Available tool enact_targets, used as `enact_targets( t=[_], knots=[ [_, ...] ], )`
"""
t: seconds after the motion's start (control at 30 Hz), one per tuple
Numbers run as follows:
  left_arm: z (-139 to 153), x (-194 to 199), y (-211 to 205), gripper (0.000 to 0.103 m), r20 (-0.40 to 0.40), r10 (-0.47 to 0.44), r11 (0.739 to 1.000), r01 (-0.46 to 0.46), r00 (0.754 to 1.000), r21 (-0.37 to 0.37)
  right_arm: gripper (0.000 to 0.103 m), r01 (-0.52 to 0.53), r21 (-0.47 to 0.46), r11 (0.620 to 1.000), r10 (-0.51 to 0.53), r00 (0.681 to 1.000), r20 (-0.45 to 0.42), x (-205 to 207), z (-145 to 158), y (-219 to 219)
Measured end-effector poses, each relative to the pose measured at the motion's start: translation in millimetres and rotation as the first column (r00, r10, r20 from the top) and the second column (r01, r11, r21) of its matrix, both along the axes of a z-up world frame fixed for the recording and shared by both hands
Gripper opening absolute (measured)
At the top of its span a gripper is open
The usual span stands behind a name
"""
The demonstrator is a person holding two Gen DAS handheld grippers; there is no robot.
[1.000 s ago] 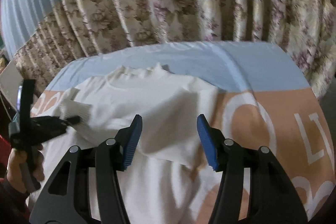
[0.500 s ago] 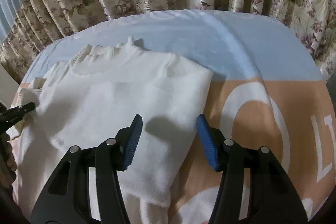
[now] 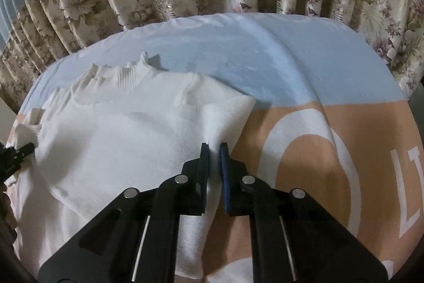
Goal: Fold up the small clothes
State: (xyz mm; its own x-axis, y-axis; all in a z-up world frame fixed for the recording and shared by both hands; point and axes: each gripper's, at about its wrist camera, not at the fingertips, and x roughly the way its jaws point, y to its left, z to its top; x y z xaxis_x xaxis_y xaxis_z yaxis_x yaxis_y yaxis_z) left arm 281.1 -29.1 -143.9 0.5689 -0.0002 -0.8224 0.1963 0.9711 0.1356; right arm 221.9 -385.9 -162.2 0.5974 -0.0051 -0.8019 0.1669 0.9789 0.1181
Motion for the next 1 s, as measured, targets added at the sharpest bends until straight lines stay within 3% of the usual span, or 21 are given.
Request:
enact_targets(
  t=[0.07,0.13,0.2,0.27,0.37,0.43,0.53,0.67,0.8,0.9,1.0],
  knots=[
    [1,1,0,0.038,-0.003,-0.001,1.0,0.001,1.0,-0.001,0.015,0.003,-0.023,1.0,-0.003,1.0,0.01,-2,2,1],
    [6,-1,1,0.05,-0.001,-0.002,1.0,0.002,1.0,-0.007,0.021,0.015,-0.039,0.999,-0.014,1.0,0.024,-6,7,0],
    [17,-6,5,0.075,0.027,0.008,1.0,-0.008,1.0,-0.017,0.023,0.021,-0.05,0.999,-0.018,0.999,0.046,-11,15,2],
    [28,-11,10,0.08,0.071,0.033,0.999,-0.033,0.997,-0.005,0.035,0.012,-0.089,0.996,-0.005,0.997,0.073,-18,26,11],
    [45,-16,19,0.08,0.13,0.082,0.996,-0.084,0.988,0.008,0.044,-0.024,-0.115,0.993,0.036,0.993,0.109,-24,38,32],
    [54,-17,18,0.08,0.139,0.076,0.997,-0.073,0.987,-0.029,0.048,-0.05,-0.094,0.994,0.061,0.992,0.113,-23,39,46],
    [49,-20,-10,0.08,0.104,-0.013,0.997,0.021,0.994,-0.072,0.049,-0.115,-0.068,0.991,0.121,0.988,0.096,-19,32,72],
    [21,-11,-49,0.08,0.019,-0.096,0.989,0.098,0.995,-0.109,0.049,-0.159,-0.055,0.986,0.162,0.985,0.057,-11,15,97],
    [-5,0,-51,0.08,-0.055,-0.085,0.992,0.079,0.995,-0.096,0.048,-0.166,-0.059,0.984,0.167,0.986,0.006,-6,-2,100],
    [-5,1,-32,0.08,-0.047,-0.054,0.993,0.049,0.997,-0.11,0.048,-0.141,-0.093,0.986,0.142,0.99,0.005,-12,-3,87],
    [-3,-4,-26,0.08,-0.048,-0.054,0.991,0.047,0.997,-0.123,0.042,-0.11,-0.042,0.993,0.111,0.994,0.011,-17,-4,67]
  ],
)
